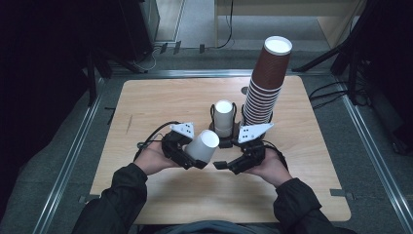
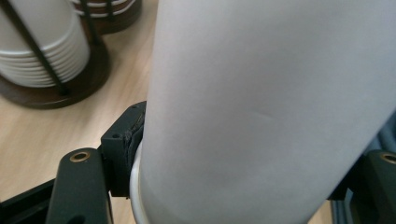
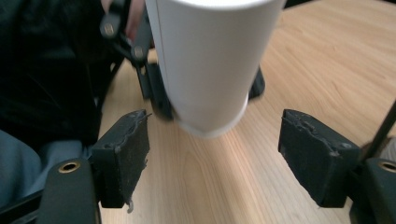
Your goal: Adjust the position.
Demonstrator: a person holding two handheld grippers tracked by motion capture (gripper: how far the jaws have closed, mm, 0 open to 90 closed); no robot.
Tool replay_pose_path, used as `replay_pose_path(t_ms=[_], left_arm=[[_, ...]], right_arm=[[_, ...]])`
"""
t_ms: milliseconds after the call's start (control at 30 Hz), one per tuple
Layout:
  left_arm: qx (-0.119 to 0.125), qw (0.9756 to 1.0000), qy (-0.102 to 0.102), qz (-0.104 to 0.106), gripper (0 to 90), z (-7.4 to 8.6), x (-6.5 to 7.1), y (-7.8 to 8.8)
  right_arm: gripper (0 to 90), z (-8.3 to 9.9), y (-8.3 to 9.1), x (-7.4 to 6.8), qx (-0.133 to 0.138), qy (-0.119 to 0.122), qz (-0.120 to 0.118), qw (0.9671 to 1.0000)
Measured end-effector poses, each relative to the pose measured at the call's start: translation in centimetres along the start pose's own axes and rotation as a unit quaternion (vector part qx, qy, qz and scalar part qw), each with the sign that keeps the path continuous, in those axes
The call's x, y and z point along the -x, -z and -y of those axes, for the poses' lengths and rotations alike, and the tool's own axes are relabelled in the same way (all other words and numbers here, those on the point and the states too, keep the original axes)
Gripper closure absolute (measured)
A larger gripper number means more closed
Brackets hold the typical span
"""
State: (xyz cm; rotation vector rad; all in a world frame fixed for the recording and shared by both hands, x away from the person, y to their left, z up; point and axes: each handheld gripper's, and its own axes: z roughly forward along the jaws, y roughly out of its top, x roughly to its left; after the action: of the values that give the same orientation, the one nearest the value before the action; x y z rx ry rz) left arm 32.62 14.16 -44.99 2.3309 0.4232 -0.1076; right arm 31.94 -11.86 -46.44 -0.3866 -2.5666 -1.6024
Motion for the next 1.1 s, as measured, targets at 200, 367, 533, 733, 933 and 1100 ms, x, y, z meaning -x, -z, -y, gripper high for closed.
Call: replay_pose_path(t_ms=[200,367,533,733,933,1100], left_arm=[[-0.035,0.9991,-0.01,-0.023,27.2,-0.2,-0.2,0.6],[-0.059,0.9977,-0.012,-0.033,27.2,-0.4,-0.5,0.7],[-0.088,0.9948,-0.017,-0.048,27.1,-0.9,-0.5,0.3],[-0.132,0.9893,-0.023,-0.057,27.2,-1.0,-0.6,-0.8],[-0.16,0.9854,-0.024,-0.052,27.2,-0.9,-0.7,-2.0],[-0.176,0.9827,-0.031,-0.048,27.1,-0.7,-0.7,-2.9]], right_arm=[[25.1,0.5,-0.2,0.3,-0.035,-0.005,0.003,0.9994],[25.1,0.7,-0.4,0.3,-0.048,-0.005,0.003,0.9989],[25.9,1.0,-0.7,0.2,-0.066,-0.001,0.011,0.9978],[26.1,1.2,-0.7,0.3,-0.072,-0.003,0.019,0.9972],[26.1,1.5,-0.5,0.3,-0.076,-0.003,0.029,0.9967],[26.1,1.6,-0.5,0.4,-0.077,-0.004,0.033,0.9965]])
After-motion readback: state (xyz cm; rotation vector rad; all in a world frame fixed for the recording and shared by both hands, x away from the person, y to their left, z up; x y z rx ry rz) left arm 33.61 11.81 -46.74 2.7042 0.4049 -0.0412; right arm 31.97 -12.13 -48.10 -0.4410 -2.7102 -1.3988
